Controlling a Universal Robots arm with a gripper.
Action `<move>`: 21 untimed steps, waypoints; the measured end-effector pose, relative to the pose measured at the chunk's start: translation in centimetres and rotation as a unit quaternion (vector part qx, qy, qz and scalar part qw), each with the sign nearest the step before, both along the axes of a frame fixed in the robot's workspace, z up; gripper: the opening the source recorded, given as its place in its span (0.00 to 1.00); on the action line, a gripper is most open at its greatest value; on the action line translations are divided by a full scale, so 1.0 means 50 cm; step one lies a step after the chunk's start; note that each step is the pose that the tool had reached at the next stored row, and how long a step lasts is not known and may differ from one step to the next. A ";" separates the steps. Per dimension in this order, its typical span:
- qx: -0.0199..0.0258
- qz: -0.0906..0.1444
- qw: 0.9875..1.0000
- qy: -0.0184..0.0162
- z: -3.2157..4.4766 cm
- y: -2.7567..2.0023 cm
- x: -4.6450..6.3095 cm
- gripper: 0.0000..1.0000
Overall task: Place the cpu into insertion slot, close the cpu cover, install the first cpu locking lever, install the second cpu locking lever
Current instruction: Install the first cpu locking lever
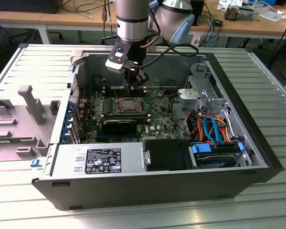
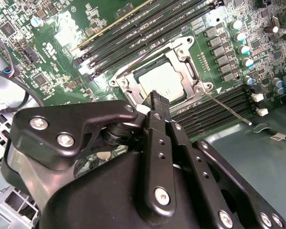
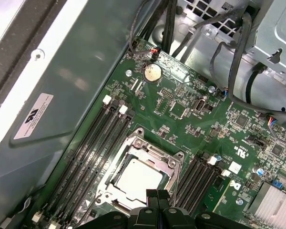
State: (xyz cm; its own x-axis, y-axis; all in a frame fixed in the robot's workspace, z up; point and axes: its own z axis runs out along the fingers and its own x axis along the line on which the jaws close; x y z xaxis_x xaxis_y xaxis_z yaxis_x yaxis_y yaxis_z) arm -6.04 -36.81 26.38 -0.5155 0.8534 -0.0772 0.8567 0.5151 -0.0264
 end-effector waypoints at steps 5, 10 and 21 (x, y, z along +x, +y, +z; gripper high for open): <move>0.000 0.008 1.000 0.000 0.000 0.0000 0.000 0.11; 0.000 0.014 1.000 0.000 0.000 0.0000 0.000 0.11; 0.000 0.028 1.000 0.000 0.000 0.0000 0.000 0.11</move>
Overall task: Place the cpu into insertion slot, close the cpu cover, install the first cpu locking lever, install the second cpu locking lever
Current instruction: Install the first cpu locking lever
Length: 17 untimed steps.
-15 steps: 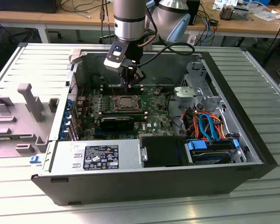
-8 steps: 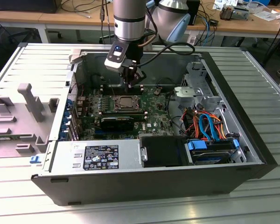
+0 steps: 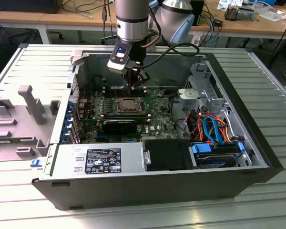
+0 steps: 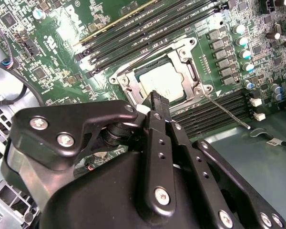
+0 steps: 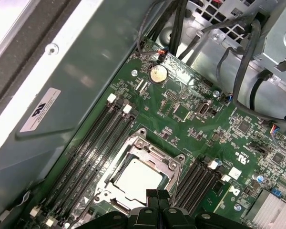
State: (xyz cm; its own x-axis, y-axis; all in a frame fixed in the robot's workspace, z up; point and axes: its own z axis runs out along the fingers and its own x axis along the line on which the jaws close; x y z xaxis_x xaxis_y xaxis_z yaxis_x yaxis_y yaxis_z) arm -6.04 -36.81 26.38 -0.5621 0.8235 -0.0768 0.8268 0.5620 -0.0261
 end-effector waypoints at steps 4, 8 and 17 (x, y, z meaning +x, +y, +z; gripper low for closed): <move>0.000 0.004 1.000 0.000 0.000 0.0000 0.000 0.11; 0.000 0.010 1.000 0.000 0.000 0.0000 0.000 0.11; 0.000 0.021 1.000 0.000 0.000 0.0000 0.000 0.11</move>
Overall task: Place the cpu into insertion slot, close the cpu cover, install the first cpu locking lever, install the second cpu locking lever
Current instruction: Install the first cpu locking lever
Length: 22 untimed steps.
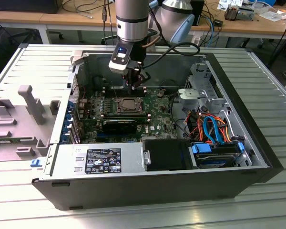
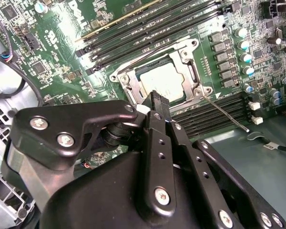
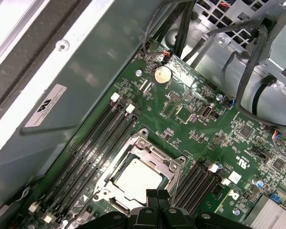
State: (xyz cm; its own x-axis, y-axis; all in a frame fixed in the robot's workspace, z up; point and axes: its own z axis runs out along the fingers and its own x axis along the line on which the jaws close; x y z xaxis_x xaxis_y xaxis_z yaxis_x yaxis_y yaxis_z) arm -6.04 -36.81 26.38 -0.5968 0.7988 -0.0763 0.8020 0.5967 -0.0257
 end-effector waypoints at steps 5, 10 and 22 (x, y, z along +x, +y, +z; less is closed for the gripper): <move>0.000 0.006 1.000 0.000 0.000 0.0000 0.000 0.11; 0.000 0.013 1.000 0.000 0.000 0.0000 0.000 0.11; 0.001 0.037 0.999 0.000 0.000 0.0000 0.000 0.11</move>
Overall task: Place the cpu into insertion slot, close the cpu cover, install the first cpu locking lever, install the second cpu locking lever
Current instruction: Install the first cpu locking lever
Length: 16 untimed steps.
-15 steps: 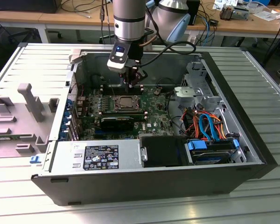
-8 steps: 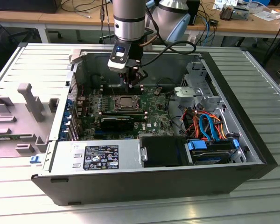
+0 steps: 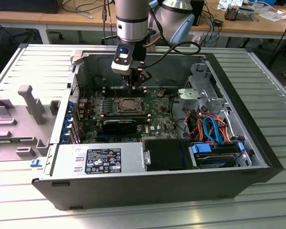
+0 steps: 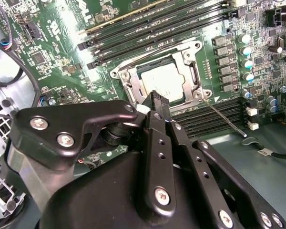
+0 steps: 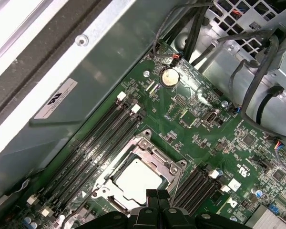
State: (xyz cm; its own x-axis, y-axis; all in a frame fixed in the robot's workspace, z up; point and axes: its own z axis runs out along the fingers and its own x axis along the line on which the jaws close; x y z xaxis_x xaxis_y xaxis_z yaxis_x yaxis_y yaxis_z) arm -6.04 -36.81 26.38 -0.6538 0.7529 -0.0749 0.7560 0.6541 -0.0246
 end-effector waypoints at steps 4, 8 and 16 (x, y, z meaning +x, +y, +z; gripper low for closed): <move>0.000 0.008 1.000 0.000 0.000 0.0000 0.000 0.11; 0.000 0.013 1.000 0.000 0.000 0.0000 0.000 0.11; 0.001 0.021 1.000 0.000 0.000 0.0000 0.000 0.11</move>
State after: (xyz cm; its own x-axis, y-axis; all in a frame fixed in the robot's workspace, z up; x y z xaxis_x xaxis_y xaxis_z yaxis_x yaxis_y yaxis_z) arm -6.04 -36.81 26.38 -0.6855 0.7243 -0.0738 0.7273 0.6859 -0.0236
